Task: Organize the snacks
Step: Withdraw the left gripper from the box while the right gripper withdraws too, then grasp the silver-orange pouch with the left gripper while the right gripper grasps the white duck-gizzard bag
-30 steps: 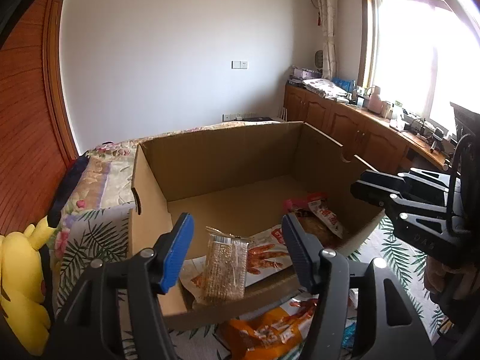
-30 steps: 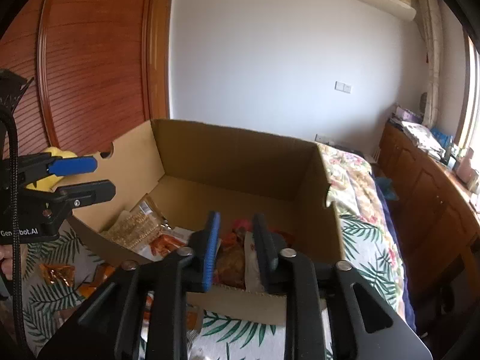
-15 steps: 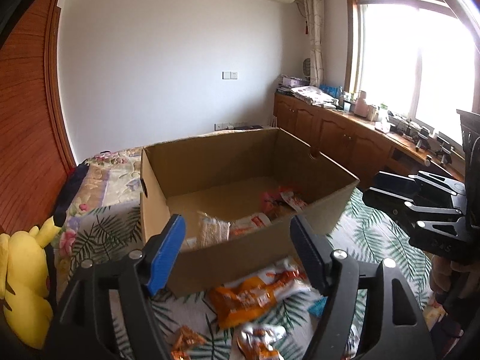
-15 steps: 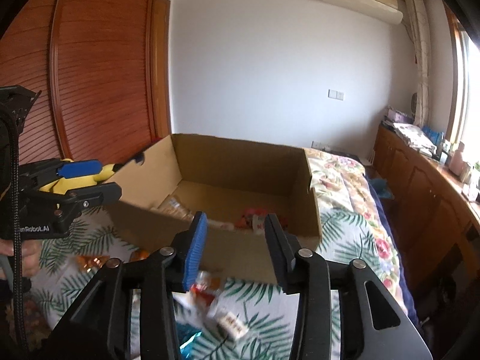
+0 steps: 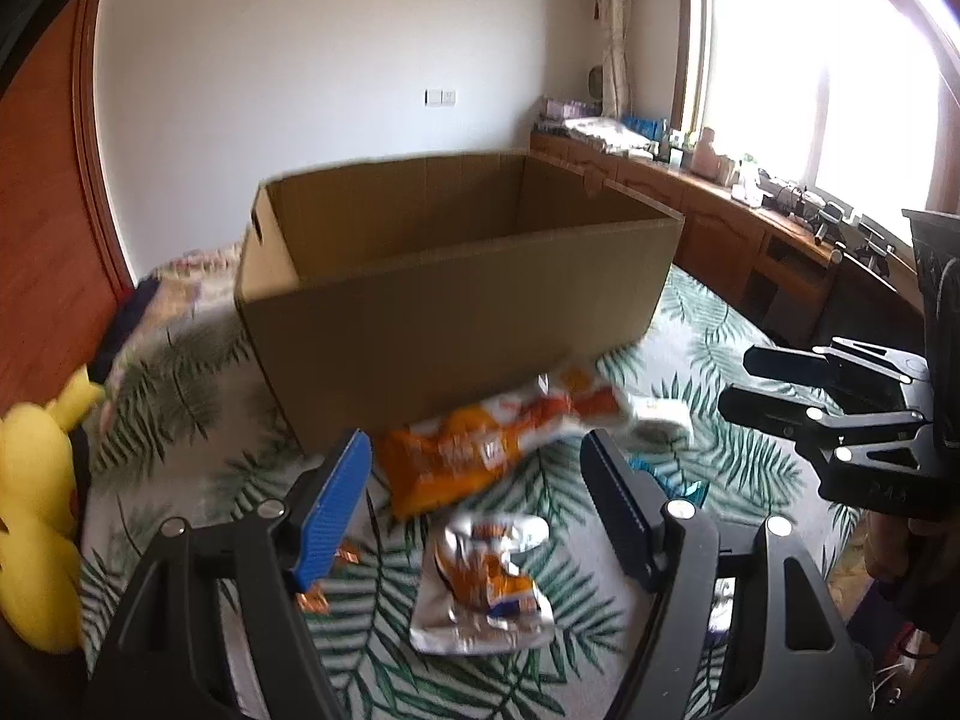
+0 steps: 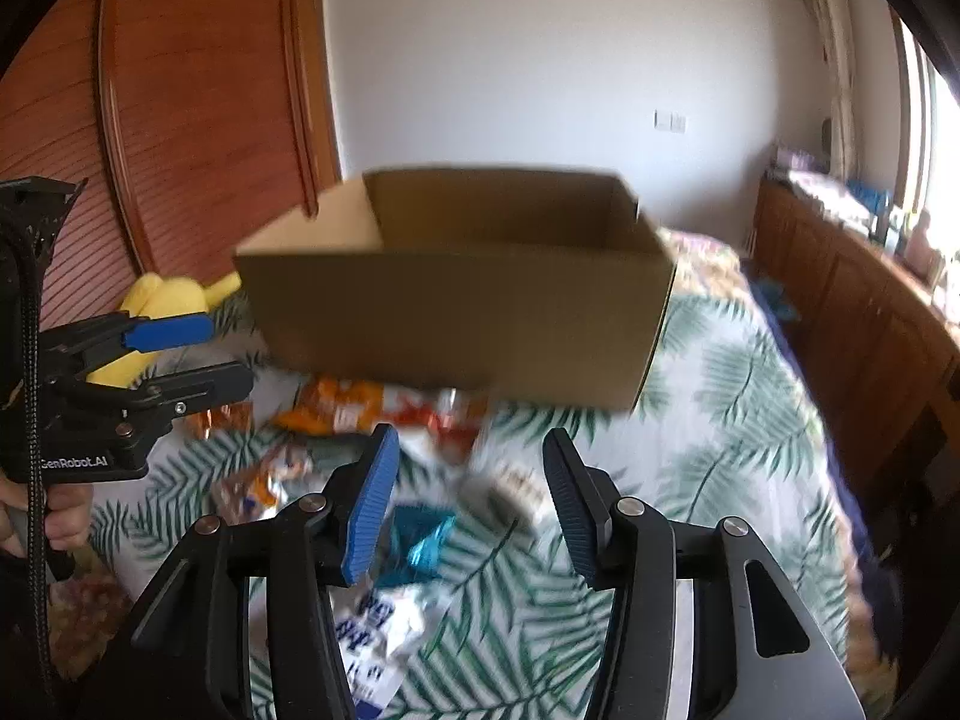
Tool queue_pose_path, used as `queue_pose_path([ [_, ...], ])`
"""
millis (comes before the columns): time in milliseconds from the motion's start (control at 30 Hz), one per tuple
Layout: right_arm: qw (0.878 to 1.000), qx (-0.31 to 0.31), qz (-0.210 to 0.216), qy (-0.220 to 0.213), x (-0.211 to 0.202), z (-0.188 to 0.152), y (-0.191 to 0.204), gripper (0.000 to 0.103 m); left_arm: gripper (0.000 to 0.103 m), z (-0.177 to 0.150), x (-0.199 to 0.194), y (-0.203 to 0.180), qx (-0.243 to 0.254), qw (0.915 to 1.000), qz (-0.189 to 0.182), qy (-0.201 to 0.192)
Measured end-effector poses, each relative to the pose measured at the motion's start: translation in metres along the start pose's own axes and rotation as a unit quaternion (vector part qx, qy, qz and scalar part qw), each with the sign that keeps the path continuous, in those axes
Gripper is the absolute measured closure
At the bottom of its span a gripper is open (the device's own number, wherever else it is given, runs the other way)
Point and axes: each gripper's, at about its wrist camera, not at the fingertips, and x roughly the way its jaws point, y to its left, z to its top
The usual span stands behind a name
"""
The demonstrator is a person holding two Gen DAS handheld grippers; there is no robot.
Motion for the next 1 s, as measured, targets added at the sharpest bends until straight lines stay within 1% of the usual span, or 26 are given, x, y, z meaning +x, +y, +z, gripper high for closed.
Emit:
queue_pose_path([
  [200,1.000,0.003,0.000,0.018,0.007,-0.017,0.005,0.051,0.030,-0.018,0.009,0.007,-0.023,0.9995,-0.005,0.021],
  [400,0.999,0.005,0.003,0.032,0.011,-0.030,0.017,0.048,0.030,-0.030,0.015,0.006,-0.023,0.9991,-0.006,0.034],
  [567,0.999,0.005,0.006,0.047,0.019,-0.041,0.024,0.047,0.030,-0.038,0.020,0.007,-0.020,0.9988,-0.005,0.045],
  [1000,0.998,0.004,-0.005,0.068,0.031,-0.052,0.033,0.044,0.030,-0.051,0.028,0.005,-0.017,0.9981,-0.001,0.059],
])
